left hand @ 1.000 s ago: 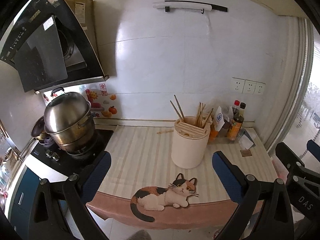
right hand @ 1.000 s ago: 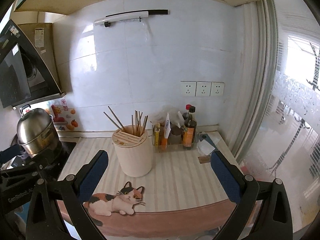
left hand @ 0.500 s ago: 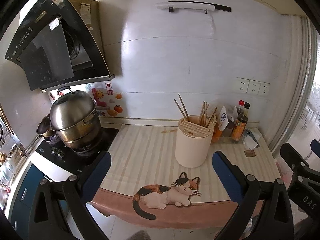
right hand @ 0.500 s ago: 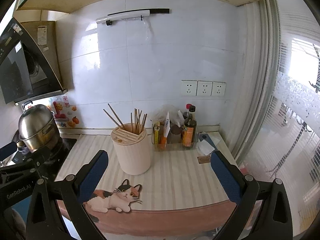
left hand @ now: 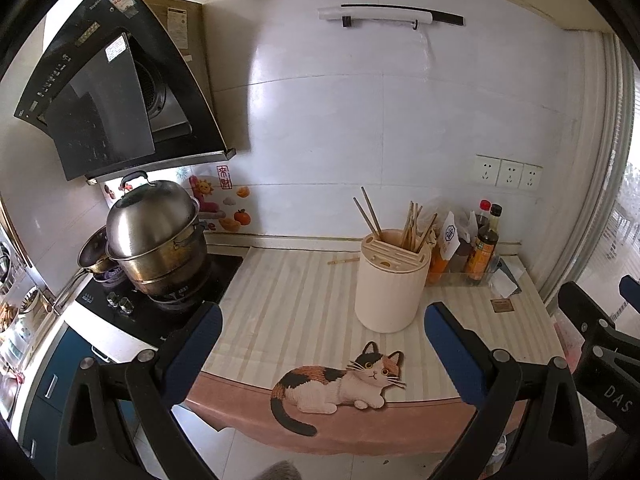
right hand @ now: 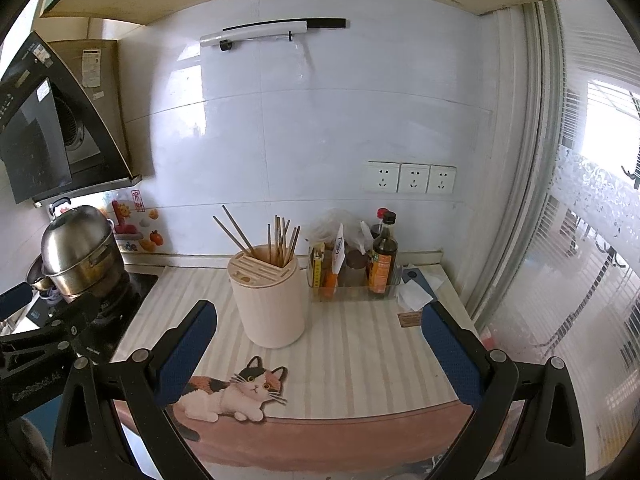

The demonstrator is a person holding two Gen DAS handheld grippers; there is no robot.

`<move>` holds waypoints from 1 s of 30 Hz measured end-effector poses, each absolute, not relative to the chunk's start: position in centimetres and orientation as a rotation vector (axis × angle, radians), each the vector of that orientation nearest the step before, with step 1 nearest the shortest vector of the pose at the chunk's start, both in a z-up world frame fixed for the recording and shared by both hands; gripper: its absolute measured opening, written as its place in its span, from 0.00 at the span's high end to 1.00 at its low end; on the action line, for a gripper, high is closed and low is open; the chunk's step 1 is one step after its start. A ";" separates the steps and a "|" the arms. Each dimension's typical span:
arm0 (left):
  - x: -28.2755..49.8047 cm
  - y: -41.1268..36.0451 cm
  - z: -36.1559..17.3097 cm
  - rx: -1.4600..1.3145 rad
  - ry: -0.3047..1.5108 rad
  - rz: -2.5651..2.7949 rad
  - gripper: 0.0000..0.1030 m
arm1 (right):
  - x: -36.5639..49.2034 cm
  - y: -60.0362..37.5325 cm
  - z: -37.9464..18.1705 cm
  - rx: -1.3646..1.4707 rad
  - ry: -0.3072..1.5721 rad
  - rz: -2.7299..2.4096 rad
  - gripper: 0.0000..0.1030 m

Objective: Organize utensils

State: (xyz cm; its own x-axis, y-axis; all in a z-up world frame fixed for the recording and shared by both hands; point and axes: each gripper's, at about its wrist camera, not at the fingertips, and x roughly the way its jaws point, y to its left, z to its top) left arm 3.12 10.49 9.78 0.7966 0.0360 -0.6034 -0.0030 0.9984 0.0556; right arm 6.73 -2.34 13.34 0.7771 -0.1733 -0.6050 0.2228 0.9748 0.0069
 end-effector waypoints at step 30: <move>3.1 9.8 10.1 0.069 0.637 0.033 0.00 | 6.5 -2.9 13.9 0.097 0.634 -0.221 0.00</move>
State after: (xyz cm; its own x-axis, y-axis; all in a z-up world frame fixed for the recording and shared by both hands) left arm 3.12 9.82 10.13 0.8037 0.0517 -0.5928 -0.0093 0.9972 0.0743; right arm 6.52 -2.94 13.90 0.7833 -0.1745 -0.5966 0.2337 0.9720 0.0226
